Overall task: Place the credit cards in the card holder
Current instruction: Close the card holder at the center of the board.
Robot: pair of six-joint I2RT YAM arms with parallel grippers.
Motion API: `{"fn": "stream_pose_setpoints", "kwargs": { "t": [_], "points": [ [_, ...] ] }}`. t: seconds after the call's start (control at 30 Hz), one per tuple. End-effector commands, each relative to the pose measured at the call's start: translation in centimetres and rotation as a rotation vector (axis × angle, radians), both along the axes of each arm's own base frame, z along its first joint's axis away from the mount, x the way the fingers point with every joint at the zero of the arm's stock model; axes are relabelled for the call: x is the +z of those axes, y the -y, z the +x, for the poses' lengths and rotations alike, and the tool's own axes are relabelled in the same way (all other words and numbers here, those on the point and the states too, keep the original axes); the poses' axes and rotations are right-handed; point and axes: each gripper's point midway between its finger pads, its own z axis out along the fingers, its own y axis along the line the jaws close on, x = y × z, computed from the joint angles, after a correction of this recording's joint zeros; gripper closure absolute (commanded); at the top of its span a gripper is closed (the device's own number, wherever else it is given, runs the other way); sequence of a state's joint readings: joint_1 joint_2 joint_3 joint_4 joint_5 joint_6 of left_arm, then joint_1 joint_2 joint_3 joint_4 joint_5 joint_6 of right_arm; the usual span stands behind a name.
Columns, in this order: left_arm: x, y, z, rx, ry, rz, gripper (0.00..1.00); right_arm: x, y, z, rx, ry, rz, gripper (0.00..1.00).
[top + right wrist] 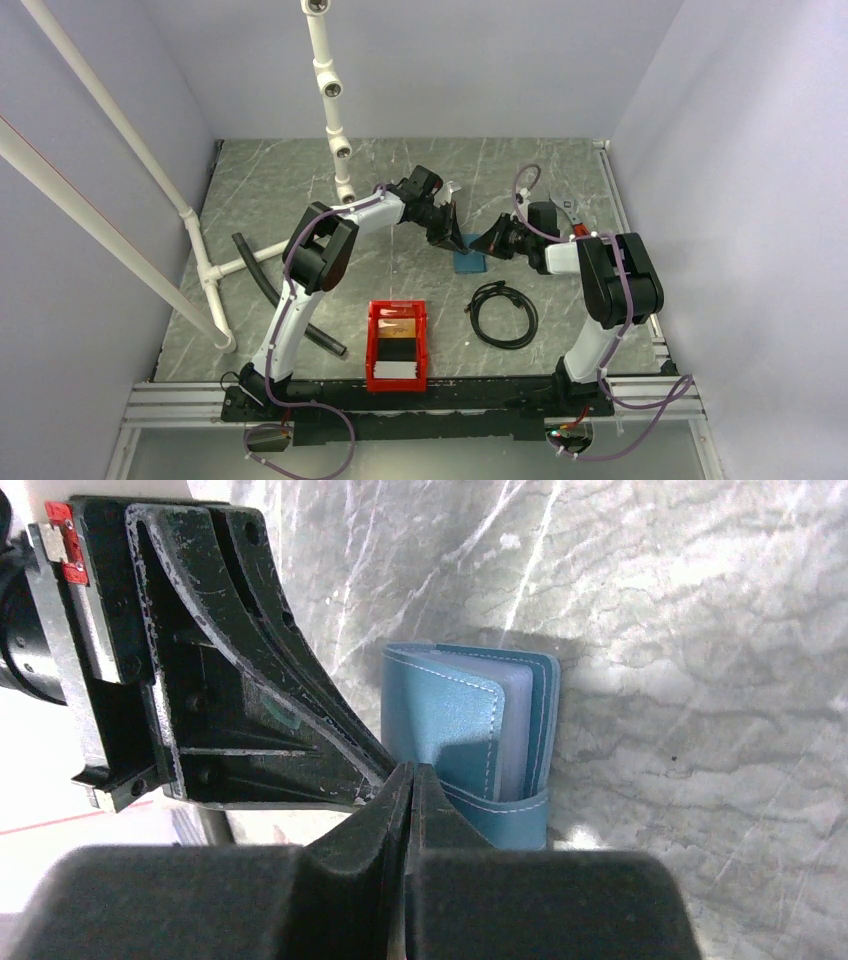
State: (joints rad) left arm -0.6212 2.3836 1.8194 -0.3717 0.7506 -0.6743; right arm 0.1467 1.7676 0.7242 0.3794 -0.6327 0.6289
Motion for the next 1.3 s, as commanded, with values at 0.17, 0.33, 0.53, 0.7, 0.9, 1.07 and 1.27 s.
{"fn": "stream_pose_setpoints", "kwargs": {
  "t": [0.17,0.33,0.53,0.7,0.9,1.07,1.27],
  "points": [
    [-2.4,-0.2,-0.2,0.011,0.0,0.042,1.0,-3.1,-0.9,-5.3,-0.084,-0.207,0.13,1.0],
    [-2.5,-0.3,-0.1,0.01,0.0,0.043,1.0,-4.0,-0.3,-7.1,-0.097,-0.208,0.099,1.0],
    [-2.4,-0.4,-0.2,0.015,-0.002,0.04,1.0,-6.3,1.0,-7.9,-0.153,-0.127,-0.038,1.0],
    [-0.5,-0.6,0.0,0.015,0.019,0.02,0.88,-6.9,0.7,-6.6,-0.188,-0.124,-0.011,1.0],
    [3.0,-1.4,-0.2,0.001,0.087,0.016,0.73,-6.4,0.4,-6.1,-0.208,-0.152,0.062,1.0],
    [2.8,-2.3,-1.5,-0.02,0.074,0.032,0.88,-6.7,0.4,-6.3,-0.224,-0.198,0.133,1.0],
    [-0.2,-1.4,-3.4,-0.059,-0.004,0.025,1.0,-5.9,-0.3,-6.0,-0.241,-0.256,0.301,1.0]
  ]
}}
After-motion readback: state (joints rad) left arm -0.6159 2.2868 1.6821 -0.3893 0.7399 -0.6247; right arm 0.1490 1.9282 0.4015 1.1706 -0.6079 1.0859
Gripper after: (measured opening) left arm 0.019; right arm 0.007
